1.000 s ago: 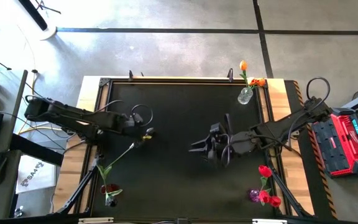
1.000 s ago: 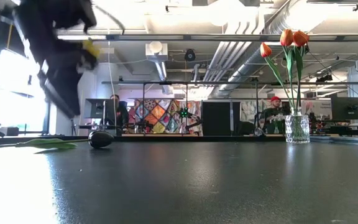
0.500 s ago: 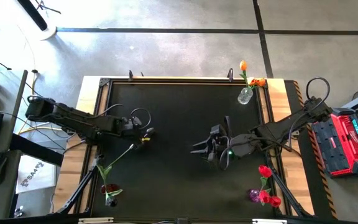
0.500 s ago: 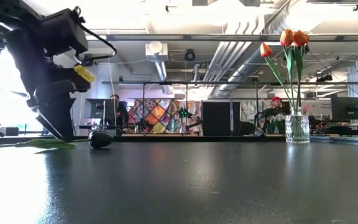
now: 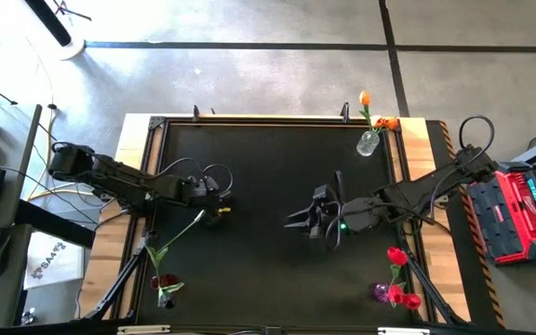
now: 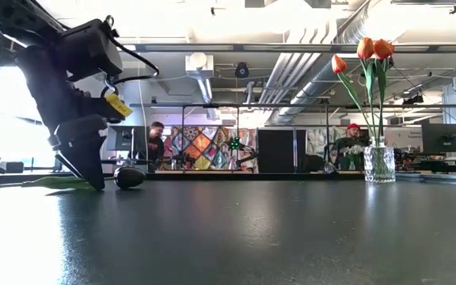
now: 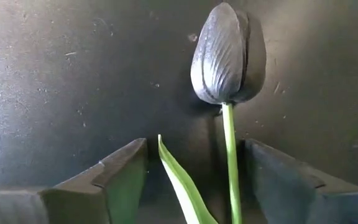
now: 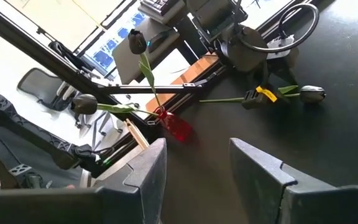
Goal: Sort flowers into vase by color
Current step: Put the black tulip into the red flower vase
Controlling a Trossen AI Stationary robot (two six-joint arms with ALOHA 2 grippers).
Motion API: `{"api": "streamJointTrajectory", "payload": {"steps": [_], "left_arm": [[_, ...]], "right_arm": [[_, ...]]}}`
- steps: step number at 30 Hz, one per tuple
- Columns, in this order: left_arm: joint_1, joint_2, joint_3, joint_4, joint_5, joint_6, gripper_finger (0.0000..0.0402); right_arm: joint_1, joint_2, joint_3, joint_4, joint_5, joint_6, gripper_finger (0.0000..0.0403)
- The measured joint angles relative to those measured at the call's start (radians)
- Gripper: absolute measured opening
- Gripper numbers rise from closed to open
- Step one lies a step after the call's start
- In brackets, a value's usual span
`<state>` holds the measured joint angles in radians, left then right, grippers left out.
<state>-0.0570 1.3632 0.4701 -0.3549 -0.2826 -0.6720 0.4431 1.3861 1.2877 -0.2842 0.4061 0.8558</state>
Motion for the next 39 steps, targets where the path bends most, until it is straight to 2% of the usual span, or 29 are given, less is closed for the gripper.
{"api": "streamJointTrajectory", "payload": {"steps": [7,17,21,27,31,35,39], "left_arm": [[0.000,-0.003,-0.003,0.002,-0.019,-0.005,0.0173],[0.001,-0.013,0.016,0.012,0.005,-0.006,0.0013],[0.000,-0.056,0.056,-0.016,0.040,-0.006,0.0009],[0.001,-0.187,0.133,-0.062,0.050,-0.006,0.0002],[-0.005,-0.314,0.196,-0.092,0.045,0.005,0.0001],[-0.024,-0.451,0.275,-0.089,0.037,0.088,0.0001],[-0.057,-0.564,0.356,-0.088,0.077,0.249,0.0001]], "right_arm": [[-0.005,0.000,0.000,-0.013,0.000,0.000,0.0162],[-0.005,0.000,0.000,-0.022,-0.037,-0.001,0.0162],[-0.005,0.000,0.000,-0.025,-0.048,-0.001,0.0162],[-0.005,0.000,0.000,-0.029,-0.039,-0.001,0.0162],[-0.005,0.000,0.000,-0.030,0.051,-0.001,0.0162],[-0.005,0.008,0.000,-0.027,0.180,0.028,0.0162],[-0.006,0.031,0.000,-0.021,0.195,0.065,0.0162]]}}
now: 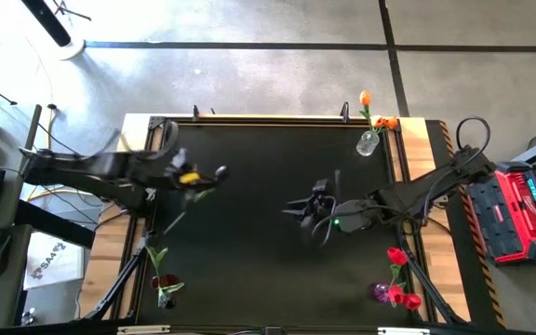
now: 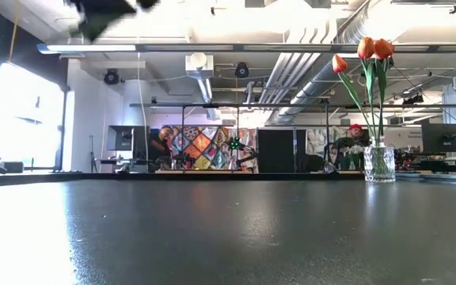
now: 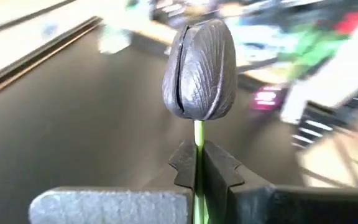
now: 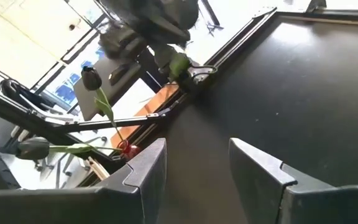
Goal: Sort flowers into vase by color
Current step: Put the black tulip into the red flower vase
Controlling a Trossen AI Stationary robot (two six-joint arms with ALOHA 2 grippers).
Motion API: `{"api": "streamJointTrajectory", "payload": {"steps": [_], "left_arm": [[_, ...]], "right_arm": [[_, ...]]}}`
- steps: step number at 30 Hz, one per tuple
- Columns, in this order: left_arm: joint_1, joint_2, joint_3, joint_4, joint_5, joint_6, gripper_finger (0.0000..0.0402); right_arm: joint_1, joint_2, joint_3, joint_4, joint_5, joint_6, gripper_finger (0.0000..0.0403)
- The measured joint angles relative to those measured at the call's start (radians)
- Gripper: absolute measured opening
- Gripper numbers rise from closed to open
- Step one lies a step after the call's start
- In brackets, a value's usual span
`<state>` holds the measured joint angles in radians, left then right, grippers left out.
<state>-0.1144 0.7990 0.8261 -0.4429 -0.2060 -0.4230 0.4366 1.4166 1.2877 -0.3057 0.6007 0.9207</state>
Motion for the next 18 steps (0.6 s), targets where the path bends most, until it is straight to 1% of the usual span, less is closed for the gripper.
{"api": "streamJointTrajectory", "payload": {"steps": [2,4,5,8,11,13,14,16,18], "left_arm": [[-0.018,-0.042,0.039,-0.003,0.090,0.078,0.0001],[-0.035,-0.077,0.072,0.002,0.159,0.087,0.0000],[-0.043,-0.090,0.085,-0.001,0.175,0.070,0.0000],[-0.078,-0.127,0.113,0.029,0.171,0.044,0.0000],[-0.125,-0.172,0.121,0.094,0.159,0.089,0.0000],[-0.156,-0.206,0.121,0.128,0.160,0.117,0.0000],[-0.172,-0.219,0.121,0.148,0.173,0.120,0.0000],[-0.203,-0.242,0.121,0.180,0.236,0.127,0.0000],[-0.235,-0.251,0.123,0.187,0.280,0.096,0.0000]], "right_arm": [[0.000,0.012,0.000,0.008,-0.006,0.012,0.0162],[0.000,0.025,0.000,0.023,-0.006,0.022,0.0162],[0.000,0.032,0.000,0.032,-0.006,0.022,0.0162],[-0.001,0.048,0.000,0.068,0.016,0.021,0.0162],[-0.001,0.062,0.000,0.101,0.051,0.021,0.0162],[-0.001,0.069,0.000,0.122,0.056,0.021,0.0162],[-0.001,0.070,0.000,0.134,0.057,0.021,0.0162],[-0.001,0.074,0.000,0.152,0.058,0.021,0.0162],[-0.001,0.075,0.000,0.161,0.058,0.021,0.0162]]}}
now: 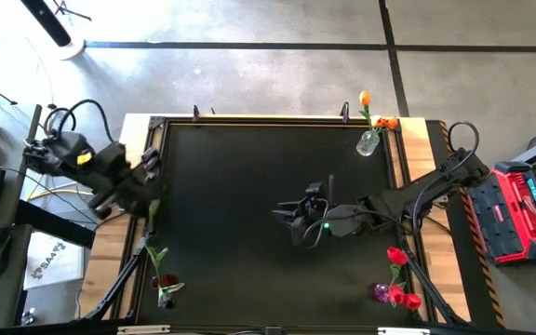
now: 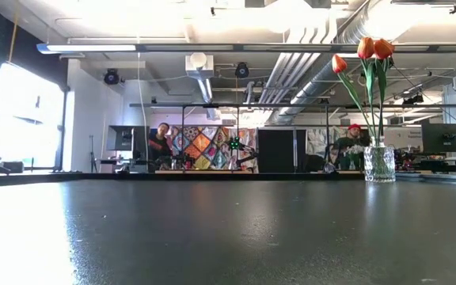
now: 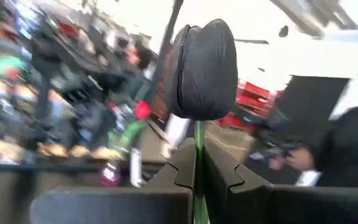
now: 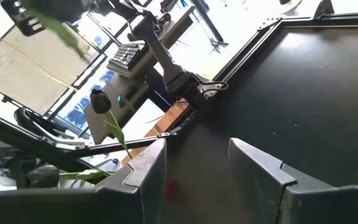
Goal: Sort flowers into vase by color
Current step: Put the black tulip into the red flower vase
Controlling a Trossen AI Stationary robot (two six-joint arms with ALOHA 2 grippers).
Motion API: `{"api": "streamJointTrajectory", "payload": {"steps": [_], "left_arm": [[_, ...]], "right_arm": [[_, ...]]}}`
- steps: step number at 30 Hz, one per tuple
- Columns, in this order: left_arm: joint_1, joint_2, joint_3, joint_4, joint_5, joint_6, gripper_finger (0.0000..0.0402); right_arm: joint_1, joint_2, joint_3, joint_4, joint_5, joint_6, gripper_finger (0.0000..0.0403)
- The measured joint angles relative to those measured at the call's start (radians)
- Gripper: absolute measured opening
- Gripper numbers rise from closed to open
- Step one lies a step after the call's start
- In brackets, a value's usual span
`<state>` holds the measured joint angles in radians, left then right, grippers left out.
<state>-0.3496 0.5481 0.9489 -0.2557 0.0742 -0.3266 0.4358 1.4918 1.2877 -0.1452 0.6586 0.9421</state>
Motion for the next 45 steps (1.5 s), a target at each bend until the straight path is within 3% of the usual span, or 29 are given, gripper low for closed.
{"api": "streamJointTrajectory", "payload": {"steps": [5,12,18,22,29,38,45], "left_arm": [[-0.093,0.002,-0.002,-0.012,0.066,-0.024,0.0000],[-0.255,-0.005,-0.004,-0.020,0.154,0.063,0.0000],[-0.388,-0.025,-0.064,0.017,0.097,0.120,0.0000],[-0.439,-0.031,-0.187,0.156,0.034,0.120,0.0000],[-0.521,-0.025,-0.320,0.378,0.033,0.086,0.0000],[-0.642,0.022,-0.340,0.571,-0.002,0.252,0.0000],[-0.676,0.128,-0.340,0.578,-0.023,0.277,0.0000]], "right_arm": [[0.000,0.000,0.000,0.014,0.033,0.000,0.0162],[0.000,0.000,0.000,0.015,0.039,0.016,0.0162],[0.020,0.012,0.000,0.016,0.095,0.045,0.0162],[0.025,0.038,0.000,0.018,0.099,0.059,0.0162],[0.006,0.083,0.000,0.015,0.045,0.135,0.0162],[-0.003,0.092,0.000,0.018,-0.034,0.180,0.0162],[-0.004,0.092,0.000,0.022,-0.063,0.185,0.0162]]}}
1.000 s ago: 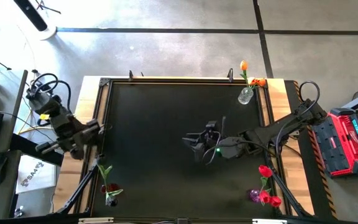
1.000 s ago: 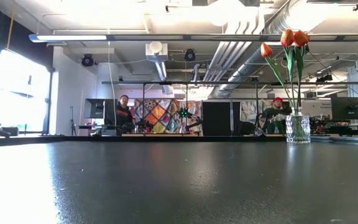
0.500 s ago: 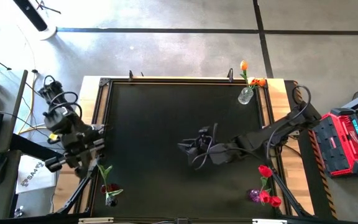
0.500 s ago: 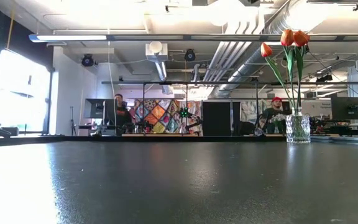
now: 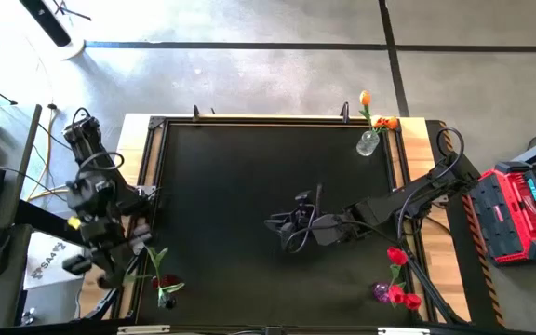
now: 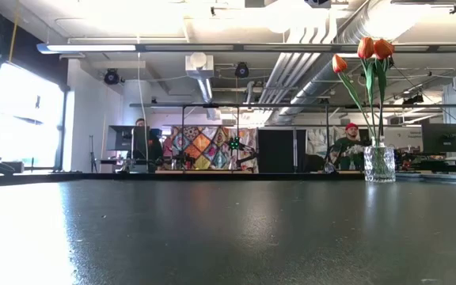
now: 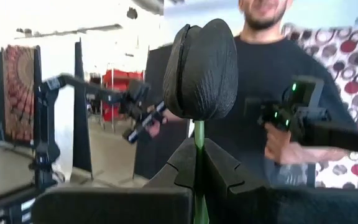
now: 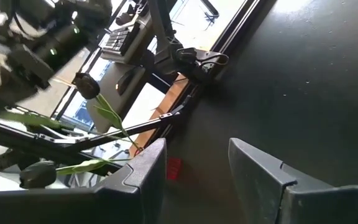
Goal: Sort flowers into vase by color
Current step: Put the black tulip into the red flower vase
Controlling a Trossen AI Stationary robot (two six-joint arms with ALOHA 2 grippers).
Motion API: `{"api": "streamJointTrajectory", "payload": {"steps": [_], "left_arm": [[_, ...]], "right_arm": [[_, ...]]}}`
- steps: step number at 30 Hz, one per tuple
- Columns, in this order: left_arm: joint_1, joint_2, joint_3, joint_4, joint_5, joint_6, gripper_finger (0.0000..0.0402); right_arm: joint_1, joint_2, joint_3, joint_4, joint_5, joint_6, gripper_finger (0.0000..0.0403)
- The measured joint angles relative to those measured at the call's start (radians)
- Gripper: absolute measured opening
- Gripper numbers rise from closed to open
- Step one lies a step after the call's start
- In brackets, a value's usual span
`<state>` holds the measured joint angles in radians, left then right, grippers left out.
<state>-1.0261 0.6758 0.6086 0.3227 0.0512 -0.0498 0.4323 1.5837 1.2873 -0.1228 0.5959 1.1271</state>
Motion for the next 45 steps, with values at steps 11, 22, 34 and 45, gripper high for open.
{"api": "streamJointTrajectory", "payload": {"steps": [11,22,34,45], "left_arm": [[-0.005,0.119,0.000,0.137,-0.012,0.027,0.0000],[-0.005,0.135,0.000,0.059,-0.014,-0.025,0.0004],[-0.004,0.116,0.000,0.046,-0.075,-0.051,0.0048],[-0.004,0.035,0.000,-0.014,-0.124,-0.157,0.0105]], "right_arm": [[-0.001,0.000,0.000,0.026,-0.003,0.000,0.0162],[0.002,-0.001,0.000,0.031,-0.022,0.002,0.0162],[0.004,-0.001,0.000,0.040,-0.060,0.049,0.0162],[0.045,-0.001,0.000,0.044,-0.027,0.052,0.0162]]}}
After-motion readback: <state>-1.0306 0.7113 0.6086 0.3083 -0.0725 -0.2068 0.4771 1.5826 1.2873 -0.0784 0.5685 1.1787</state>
